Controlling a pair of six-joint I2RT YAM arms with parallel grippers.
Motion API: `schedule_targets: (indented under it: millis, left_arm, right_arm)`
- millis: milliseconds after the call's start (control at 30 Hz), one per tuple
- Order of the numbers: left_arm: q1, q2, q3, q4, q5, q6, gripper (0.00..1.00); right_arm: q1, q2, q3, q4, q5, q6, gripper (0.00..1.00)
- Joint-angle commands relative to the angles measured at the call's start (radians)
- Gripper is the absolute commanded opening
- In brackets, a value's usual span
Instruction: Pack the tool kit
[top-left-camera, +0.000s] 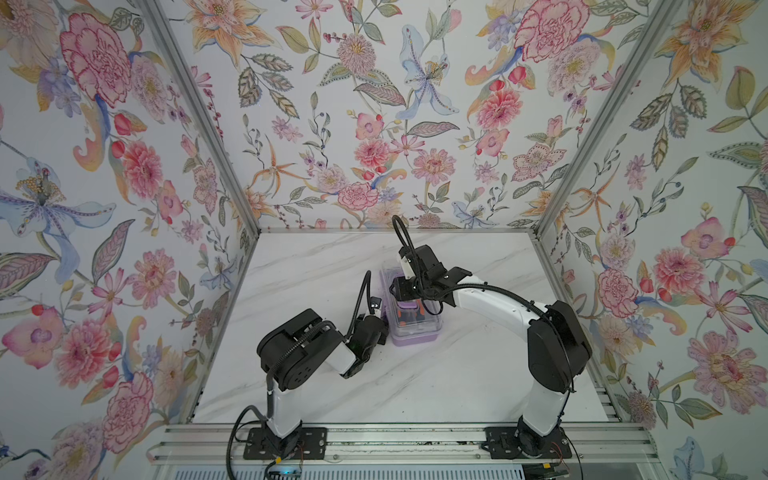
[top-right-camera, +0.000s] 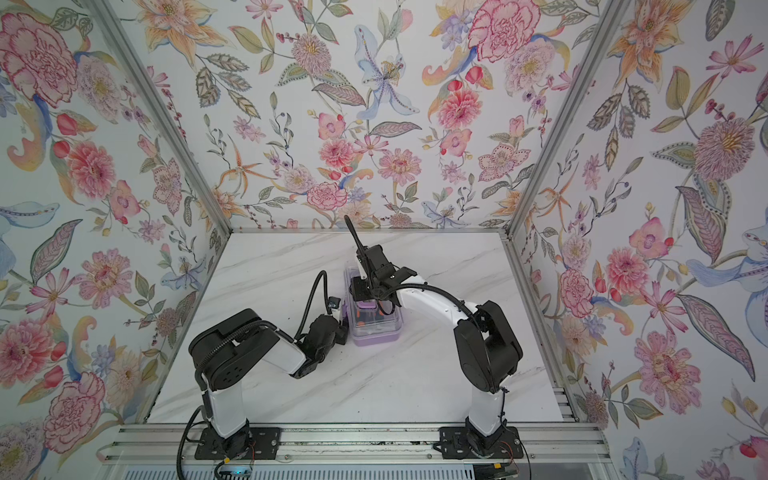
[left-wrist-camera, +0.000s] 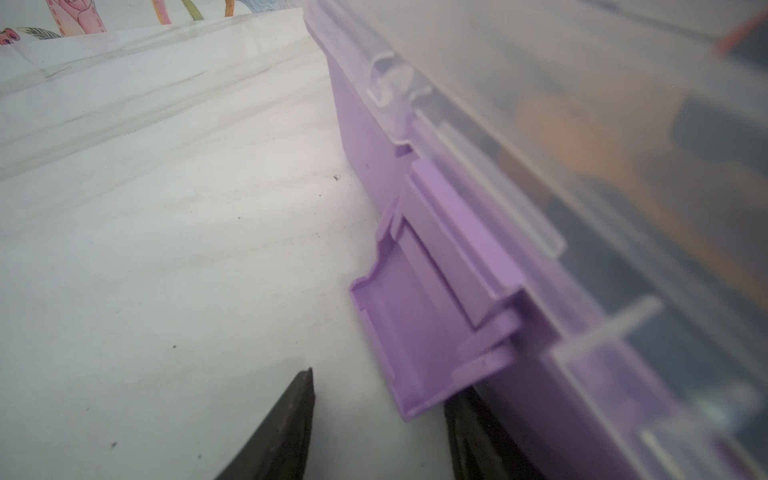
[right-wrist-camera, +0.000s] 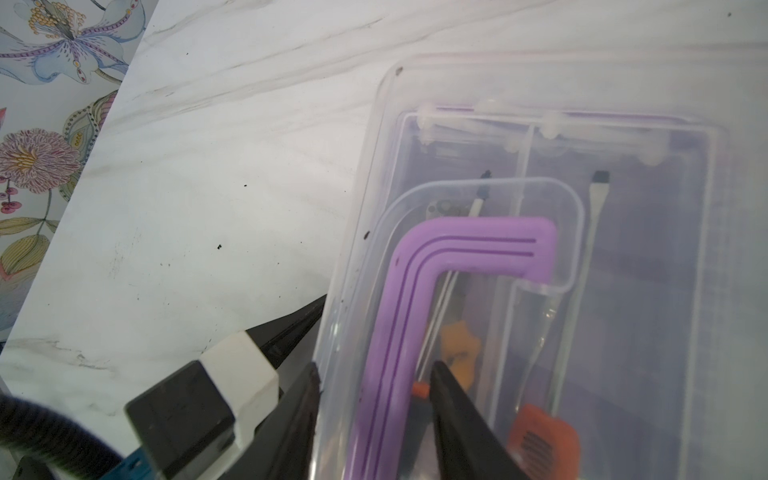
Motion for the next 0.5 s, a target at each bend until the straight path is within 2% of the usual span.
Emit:
schedule_targets:
  millis: [0,467]
  left_arm:
    - [0.021,-0.018,0.0,-0.002,-0.02,0.023,0.54]
    - [0.06,-0.133,-0.053,-0.02,-0.034,0.027,0.53]
  right_arm:
    - [-0.01,0.032,-0.014,-0.075,0.001,0.013,0.45]
    - [-0.003,0.025,-0.014,-0.075,0.001,0.015,0.45]
